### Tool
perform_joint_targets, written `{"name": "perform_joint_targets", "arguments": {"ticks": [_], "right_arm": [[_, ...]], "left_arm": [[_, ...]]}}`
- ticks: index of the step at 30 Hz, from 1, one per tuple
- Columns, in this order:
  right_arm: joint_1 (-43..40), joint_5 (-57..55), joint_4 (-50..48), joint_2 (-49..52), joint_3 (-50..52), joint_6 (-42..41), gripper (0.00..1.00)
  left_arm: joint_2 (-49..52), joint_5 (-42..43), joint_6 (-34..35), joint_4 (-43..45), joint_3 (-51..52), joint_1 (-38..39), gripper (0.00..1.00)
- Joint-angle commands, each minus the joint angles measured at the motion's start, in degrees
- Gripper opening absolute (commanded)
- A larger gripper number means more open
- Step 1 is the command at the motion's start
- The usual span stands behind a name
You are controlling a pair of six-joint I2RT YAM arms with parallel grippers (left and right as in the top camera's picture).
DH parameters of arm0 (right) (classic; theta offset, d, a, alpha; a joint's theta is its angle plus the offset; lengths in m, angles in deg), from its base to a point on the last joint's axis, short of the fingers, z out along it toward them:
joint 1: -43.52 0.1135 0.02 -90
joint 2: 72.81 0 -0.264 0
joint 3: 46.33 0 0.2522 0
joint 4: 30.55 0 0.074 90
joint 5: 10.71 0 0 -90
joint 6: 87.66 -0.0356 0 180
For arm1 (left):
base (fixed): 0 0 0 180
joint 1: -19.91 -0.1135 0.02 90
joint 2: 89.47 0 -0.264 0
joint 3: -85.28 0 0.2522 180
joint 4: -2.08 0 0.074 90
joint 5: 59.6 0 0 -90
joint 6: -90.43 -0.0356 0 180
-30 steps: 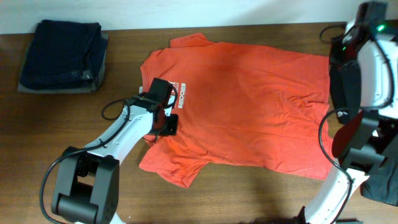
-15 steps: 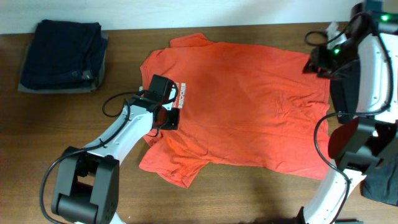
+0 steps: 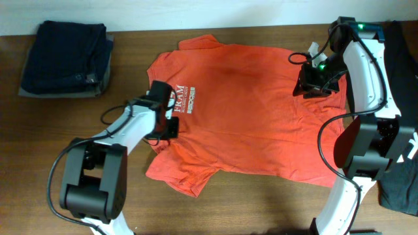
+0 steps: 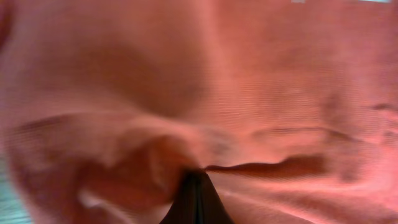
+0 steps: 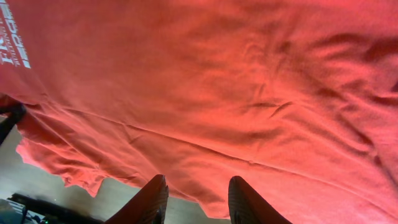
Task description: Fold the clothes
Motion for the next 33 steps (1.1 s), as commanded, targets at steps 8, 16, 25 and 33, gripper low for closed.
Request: {"name": "perform_joint_targets", "arguments": {"ticks": [8, 16, 25, 33], "right_arm": [[0.11, 0.09, -0.79, -0.11, 0.63, 0.22, 0.38], [0.11, 0.07, -0.87, -0.11, 0.63, 0.24, 0.38], [0.11, -1.01, -3.34, -0.11, 4.28, 0.2, 0.38], [0.35, -0.7, -7.85, -0.11, 12.7, -2.36, 0.17]], "left_arm": [[1.68, -1.05, -0.28, -2.34, -0.09, -7.37, 0.01], [1.68, -5.7, 1.55, -3.65, -0.09, -9.77, 0.01], [1.66, -13.16, 8.0, -8.92, -0.63, -16.37, 0.01], [0.37, -13.11, 8.83, -13.62, -4.79, -17.68, 0.01]]}}
